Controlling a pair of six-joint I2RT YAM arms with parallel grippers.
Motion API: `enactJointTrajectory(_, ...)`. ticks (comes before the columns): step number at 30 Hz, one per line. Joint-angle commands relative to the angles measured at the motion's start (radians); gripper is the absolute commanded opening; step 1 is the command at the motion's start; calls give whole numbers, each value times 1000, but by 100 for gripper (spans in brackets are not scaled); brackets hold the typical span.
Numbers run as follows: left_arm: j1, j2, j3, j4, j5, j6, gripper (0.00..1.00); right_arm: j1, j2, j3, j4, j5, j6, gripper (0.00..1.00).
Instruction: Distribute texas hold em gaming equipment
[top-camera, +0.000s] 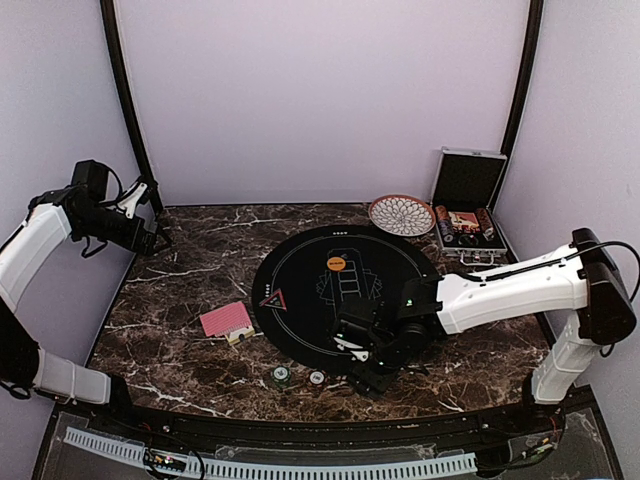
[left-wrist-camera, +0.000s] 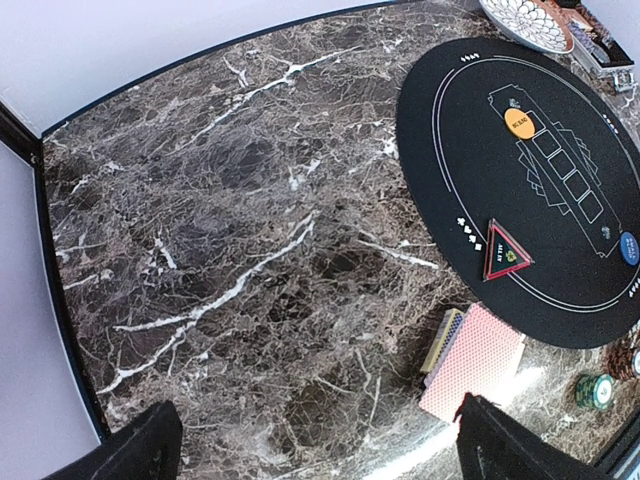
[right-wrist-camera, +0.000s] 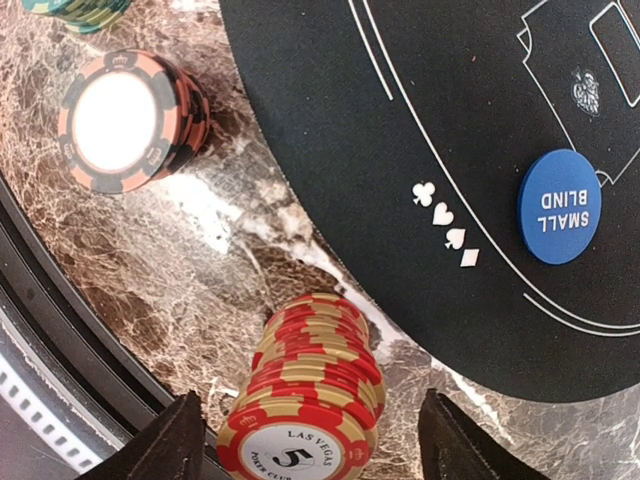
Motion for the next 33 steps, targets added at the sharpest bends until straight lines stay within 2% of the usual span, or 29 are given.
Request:
enactJointTrajectory(1, -1, -32, 28, -21, 19, 12, 99, 10, 11, -3, 25, 10, 9, 70)
enactJointTrajectory(6, -1, -30, 27, -22, 19, 13, 99, 10, 6, -3, 25, 12, 11, 61)
enactJointTrajectory(13, -1, -24, 25, -22, 23, 15, 99, 10, 0, 9, 10, 16, 11, 56)
enactJointTrajectory(18, -2, -27, 24, -23, 21, 14, 99, 10, 0, 16, 5, 18, 8, 44)
enactJointTrajectory(25, -1, -27, 24, -24, 22, 14, 99, 10, -7, 37, -14, 20, 10, 41)
enactJointTrajectory(33, -1, -28, 24, -28, 23, 17, 99, 10, -20, 93, -65, 52, 17, 18)
